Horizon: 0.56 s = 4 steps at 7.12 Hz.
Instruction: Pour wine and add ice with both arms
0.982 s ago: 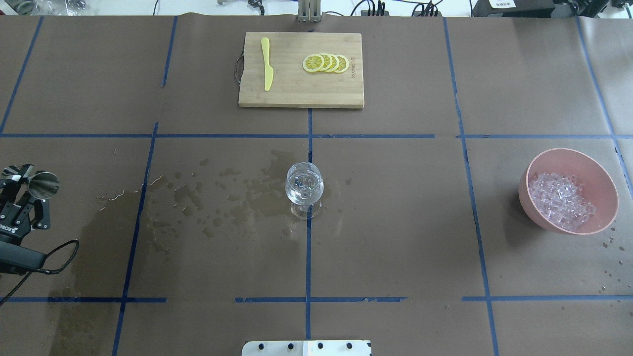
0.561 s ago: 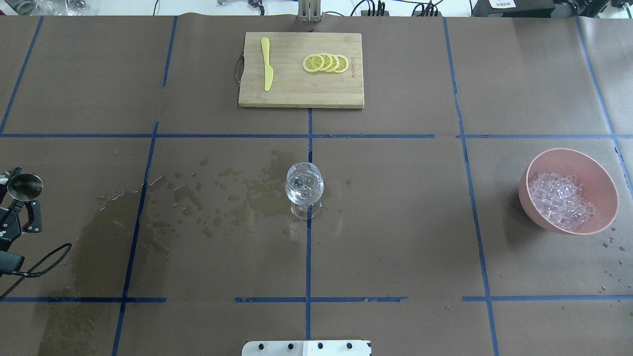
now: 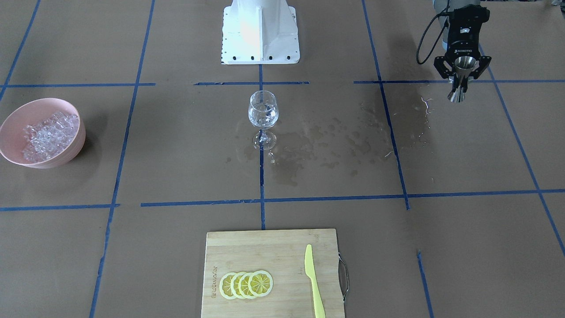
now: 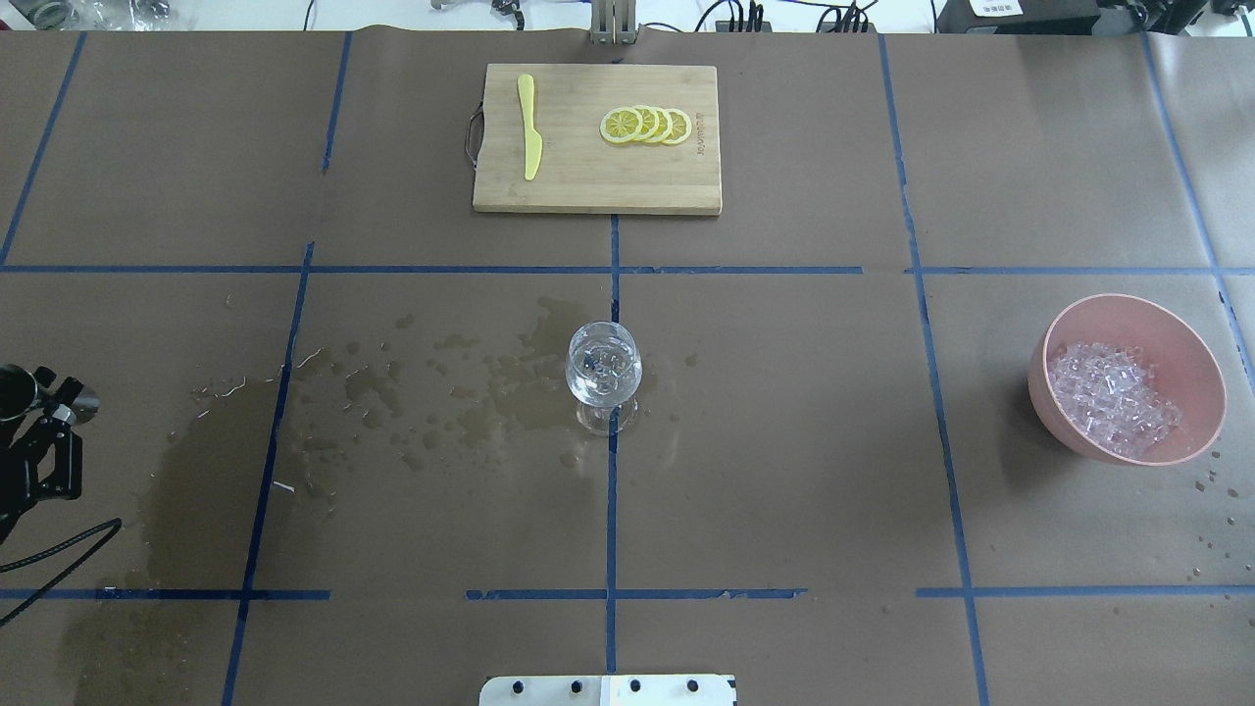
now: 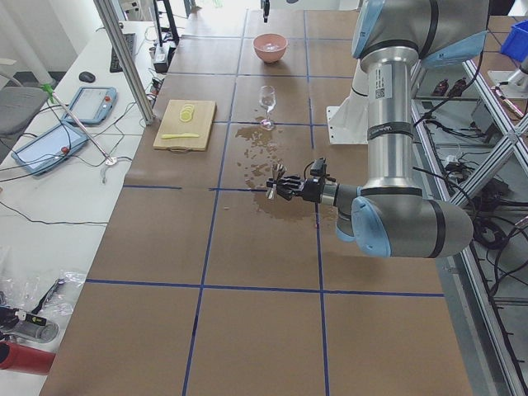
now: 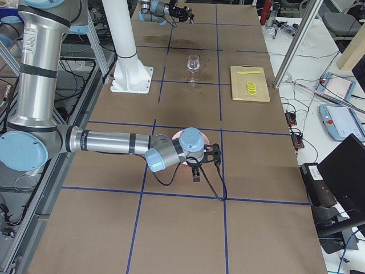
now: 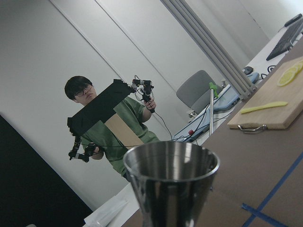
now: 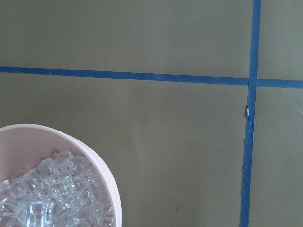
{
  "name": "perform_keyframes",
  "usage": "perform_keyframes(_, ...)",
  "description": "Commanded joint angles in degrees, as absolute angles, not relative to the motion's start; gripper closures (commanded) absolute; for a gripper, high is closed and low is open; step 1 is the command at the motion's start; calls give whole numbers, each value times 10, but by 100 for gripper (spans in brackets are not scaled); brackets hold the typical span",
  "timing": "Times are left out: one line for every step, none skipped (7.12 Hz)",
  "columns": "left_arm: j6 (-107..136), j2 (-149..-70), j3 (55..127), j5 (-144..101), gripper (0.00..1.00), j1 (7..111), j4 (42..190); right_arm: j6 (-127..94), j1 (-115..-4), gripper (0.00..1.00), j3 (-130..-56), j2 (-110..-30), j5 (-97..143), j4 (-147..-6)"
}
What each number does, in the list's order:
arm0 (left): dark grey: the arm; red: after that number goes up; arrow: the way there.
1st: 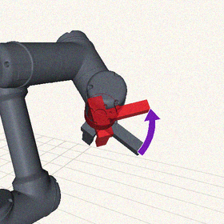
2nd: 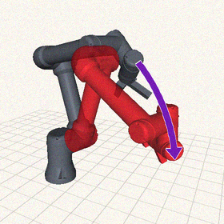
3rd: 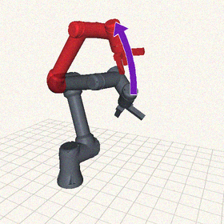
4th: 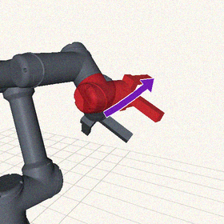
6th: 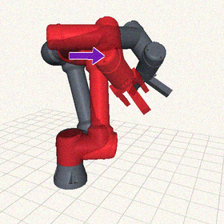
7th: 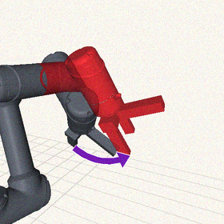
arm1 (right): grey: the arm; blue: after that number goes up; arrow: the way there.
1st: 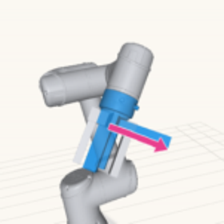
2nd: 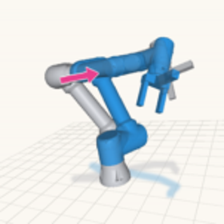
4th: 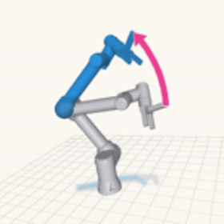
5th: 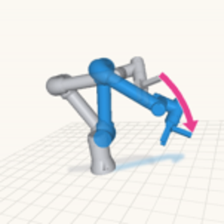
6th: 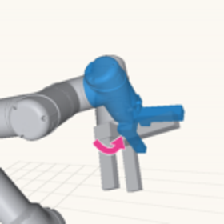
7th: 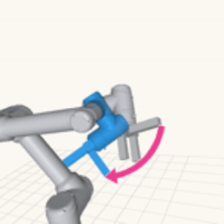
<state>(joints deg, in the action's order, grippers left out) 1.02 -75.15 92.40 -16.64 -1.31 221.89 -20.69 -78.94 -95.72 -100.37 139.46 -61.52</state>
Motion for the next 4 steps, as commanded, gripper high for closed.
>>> perform_keyframes(81, -751, 925, -151, 100, -65, 2339, -207, -788, 0, -955, -1004, 1394, -616)
perform_keyframes(86, -752, 925, -120, 100, -110, 2401, -207, -788, 0, -955, -1004, 1393, -615)
perform_keyframes(77, -751, 925, -100, 100, -144, 2399, -207, -788, 0, -955, -1004, 1392, -615)
perform_keyframes(9, -749, 925, -87, 100, -150, 2367, -206, -787, 0, -955, -1004, 1391, -615)
